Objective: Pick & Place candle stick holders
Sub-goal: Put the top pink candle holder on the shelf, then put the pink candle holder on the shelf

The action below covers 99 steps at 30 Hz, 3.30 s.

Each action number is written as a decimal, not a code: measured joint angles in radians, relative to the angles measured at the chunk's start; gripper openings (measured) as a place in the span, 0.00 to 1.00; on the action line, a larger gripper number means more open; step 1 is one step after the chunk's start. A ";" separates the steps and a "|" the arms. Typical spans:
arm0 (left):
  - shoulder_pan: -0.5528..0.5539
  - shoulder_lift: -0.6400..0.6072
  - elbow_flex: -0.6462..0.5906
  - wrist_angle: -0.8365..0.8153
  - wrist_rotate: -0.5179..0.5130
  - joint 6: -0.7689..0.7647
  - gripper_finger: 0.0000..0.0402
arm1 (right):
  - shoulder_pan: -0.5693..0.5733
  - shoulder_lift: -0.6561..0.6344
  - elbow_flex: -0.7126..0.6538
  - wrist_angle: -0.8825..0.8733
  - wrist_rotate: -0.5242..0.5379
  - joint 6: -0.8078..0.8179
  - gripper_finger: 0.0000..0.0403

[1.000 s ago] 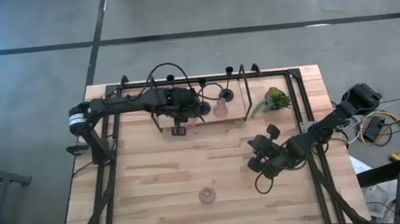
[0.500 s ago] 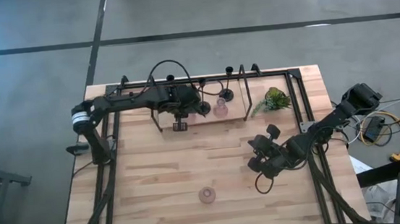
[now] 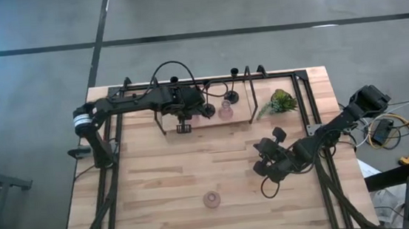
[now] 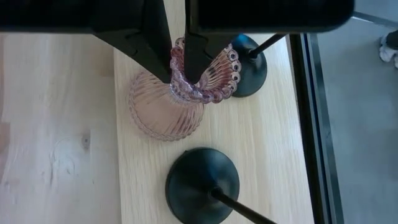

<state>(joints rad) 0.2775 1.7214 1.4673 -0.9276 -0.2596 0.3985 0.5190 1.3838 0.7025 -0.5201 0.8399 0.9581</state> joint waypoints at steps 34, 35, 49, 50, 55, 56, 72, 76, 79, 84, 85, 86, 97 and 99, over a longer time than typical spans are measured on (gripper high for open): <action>0.000 -0.002 -0.017 0.031 0.004 0.000 0.13 | 0.000 0.000 0.000 0.002 0.000 0.000 0.02; 0.000 -0.002 -0.017 0.034 0.004 0.000 0.13 | 0.000 0.000 0.000 0.002 0.000 0.000 0.02; 0.000 -0.002 -0.018 0.038 0.004 0.011 0.13 | 0.000 0.000 0.000 0.002 0.000 0.000 0.02; 0.000 -0.002 -0.018 0.038 0.004 0.012 0.13 | 0.000 0.000 0.000 0.002 0.000 0.000 0.02; 0.000 -0.002 -0.018 0.038 0.006 0.011 0.16 | 0.000 0.000 0.000 0.002 0.000 0.000 0.02; 0.000 -0.002 -0.018 0.037 0.007 0.011 0.18 | 0.000 0.000 0.000 0.002 0.000 0.000 0.02; 0.000 -0.002 -0.017 0.037 -0.014 -0.007 0.39 | 0.000 0.000 0.000 0.003 0.000 0.000 0.02; 0.000 -0.003 -0.003 0.036 -0.037 -0.006 0.39 | 0.000 0.000 0.000 0.004 0.000 0.000 0.02; -0.001 -0.004 0.018 0.019 -0.037 -0.012 0.39 | 0.000 0.000 0.000 0.004 0.000 0.000 0.02; -0.006 -0.004 0.056 -0.034 -0.037 -0.024 0.39 | 0.000 0.000 0.000 0.004 0.000 0.000 0.02; -0.006 -0.005 0.065 -0.047 -0.037 -0.027 0.39 | 0.000 0.000 0.000 0.004 0.000 0.000 0.02; -0.007 -0.005 0.077 -0.062 -0.038 -0.030 0.39 | 0.000 0.000 0.000 0.004 0.000 0.000 0.02; -0.026 -0.005 0.251 -0.243 -0.018 -0.115 0.39 | 0.000 0.000 0.000 0.003 0.000 0.000 0.02; -0.039 -0.007 0.283 -0.286 -0.013 -0.133 0.38 | 0.000 0.000 0.000 0.003 0.000 0.000 0.02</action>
<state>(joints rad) 0.2381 1.7142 1.7504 -1.2135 -0.2728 0.2653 0.5188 1.3834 0.7025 -0.5171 0.8394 0.9577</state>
